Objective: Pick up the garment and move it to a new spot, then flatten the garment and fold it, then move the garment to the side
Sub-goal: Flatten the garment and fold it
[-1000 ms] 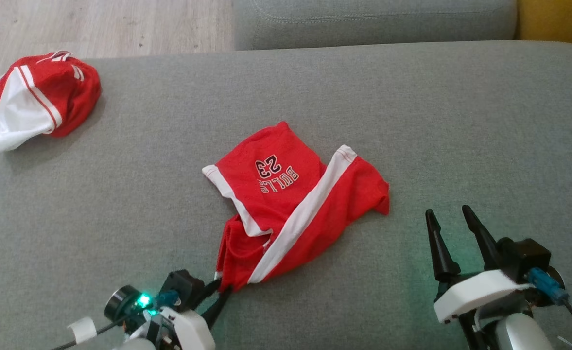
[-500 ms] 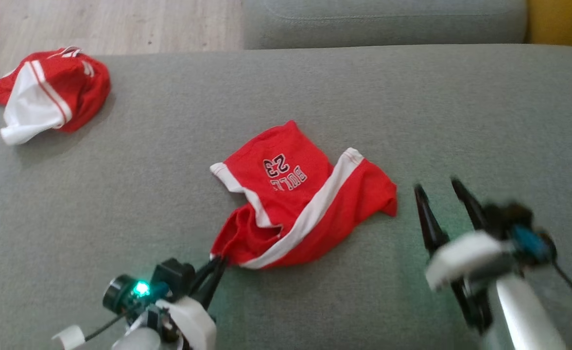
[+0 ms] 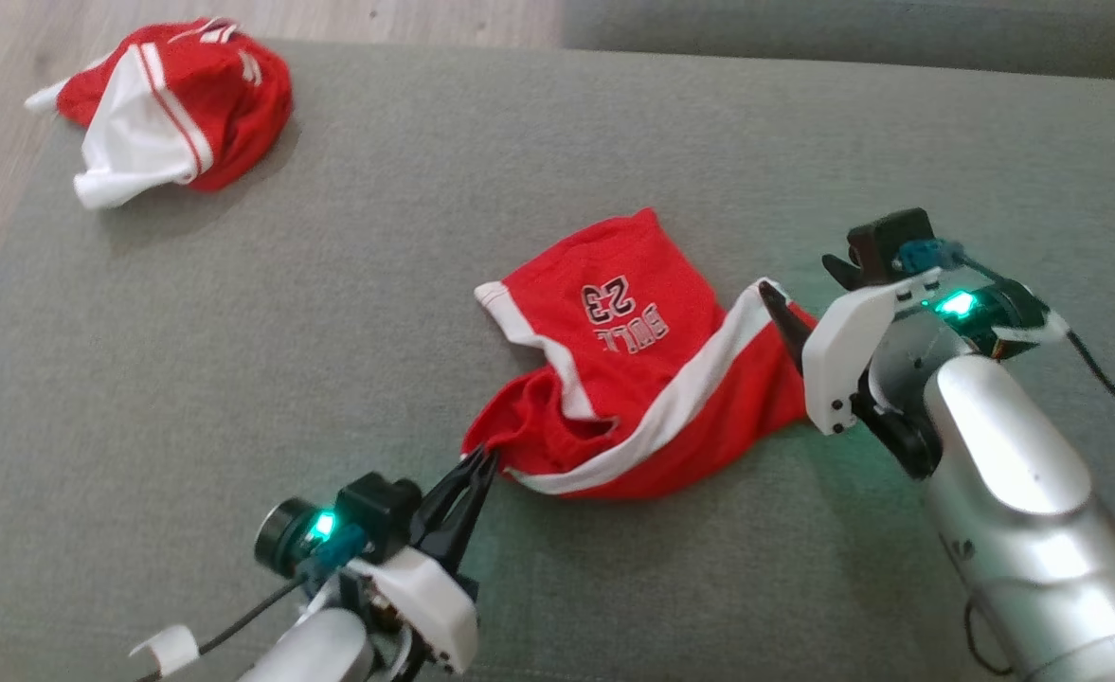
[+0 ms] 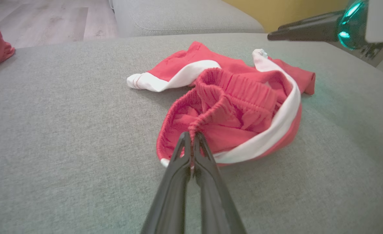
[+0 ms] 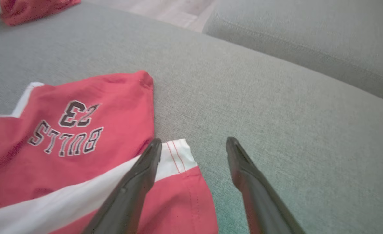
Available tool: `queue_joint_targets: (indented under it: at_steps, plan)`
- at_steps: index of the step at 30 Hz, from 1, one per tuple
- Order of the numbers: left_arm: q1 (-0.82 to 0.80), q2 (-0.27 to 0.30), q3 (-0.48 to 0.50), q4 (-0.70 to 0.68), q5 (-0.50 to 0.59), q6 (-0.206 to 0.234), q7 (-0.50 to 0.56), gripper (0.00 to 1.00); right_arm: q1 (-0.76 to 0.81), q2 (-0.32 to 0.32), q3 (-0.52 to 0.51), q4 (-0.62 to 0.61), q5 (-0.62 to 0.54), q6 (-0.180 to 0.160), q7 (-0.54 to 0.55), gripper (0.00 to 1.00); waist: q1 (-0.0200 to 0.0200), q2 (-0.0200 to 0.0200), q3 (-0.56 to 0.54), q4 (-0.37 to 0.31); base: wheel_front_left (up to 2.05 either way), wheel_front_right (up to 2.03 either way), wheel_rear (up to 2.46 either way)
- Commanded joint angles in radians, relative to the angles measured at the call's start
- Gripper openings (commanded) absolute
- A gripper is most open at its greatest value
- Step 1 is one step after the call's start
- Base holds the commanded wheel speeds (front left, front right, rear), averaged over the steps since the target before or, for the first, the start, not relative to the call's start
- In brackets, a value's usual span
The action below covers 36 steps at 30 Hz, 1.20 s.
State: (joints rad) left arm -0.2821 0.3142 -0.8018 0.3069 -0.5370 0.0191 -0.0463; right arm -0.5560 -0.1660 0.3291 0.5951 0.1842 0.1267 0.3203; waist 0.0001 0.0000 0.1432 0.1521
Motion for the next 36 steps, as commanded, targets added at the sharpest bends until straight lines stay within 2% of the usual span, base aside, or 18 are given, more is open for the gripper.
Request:
queue_joint_targets:
  at_steps: [1,10,11,14,19,23,24,25,29,36]
  plan:
    - [-0.062,0.002,0.035,-0.035,-0.001,0.006,-0.018,0.0,-0.058,-0.014,0.042,-0.004,0.019,0.004,0.016,1.0,-0.0001,0.0,0.02,0.022,0.0,0.0,0.0]
    - [-0.084,-0.023,0.023,-0.026,0.003,0.005,-0.035,0.0,-0.143,-0.063,0.211,0.119,0.122,0.004,0.073,1.0,-0.0001,0.0,0.051,0.049,0.0,0.0,0.0]
    - [-0.085,-0.023,0.023,-0.024,0.002,0.005,-0.037,0.0,-0.148,-0.066,0.228,0.124,0.135,0.004,0.077,0.97,-0.0001,0.0,0.053,0.049,0.0,0.0,0.0]
    - [-0.087,-0.022,0.022,-0.016,0.0,0.004,-0.041,0.0,-0.16,-0.077,0.273,0.133,0.168,0.004,0.081,0.49,-0.0001,0.0,0.055,0.046,0.0,0.0,0.0]
    - [-0.095,-0.023,0.02,-0.008,-0.002,0.002,-0.044,0.0,-0.176,-0.091,0.342,0.138,0.232,0.004,0.1,0.39,-0.0001,0.0,0.059,0.043,0.0,0.0,0.0]
    - [-0.101,-0.023,0.022,-0.002,-0.006,0.005,-0.047,0.0,-0.2,-0.103,0.362,0.141,0.257,0.004,0.048,0.23,-0.0001,0.0,0.062,0.039,0.0,0.0,0.0]
    - [-0.1,-0.023,0.024,-0.002,-0.009,0.005,-0.049,0.0,-0.204,-0.102,0.36,0.142,0.258,0.004,0.031,0.16,-0.0001,0.0,0.06,0.037,0.0,0.0,0.0]
    - [-0.098,-0.023,0.028,-0.002,-0.015,0.005,-0.05,0.0,-0.208,-0.102,0.358,0.142,0.26,0.004,0.013,0.0,-0.0001,0.0,0.057,0.035,0.0,0.0,0.0]
    - [-0.088,-0.017,0.051,-0.007,-0.047,0.006,-0.056,0.0,-0.213,-0.096,0.352,0.144,0.276,0.004,-0.044,0.0,-0.0001,0.0,0.042,0.023,0.0,0.0,0.0]
    - [-0.085,0.007,0.075,-0.03,-0.073,0.01,-0.045,0.0,-0.206,-0.101,0.359,0.146,0.304,0.004,-0.059,0.0,-0.0001,0.0,0.03,0.004,0.0,0.0,0.0]
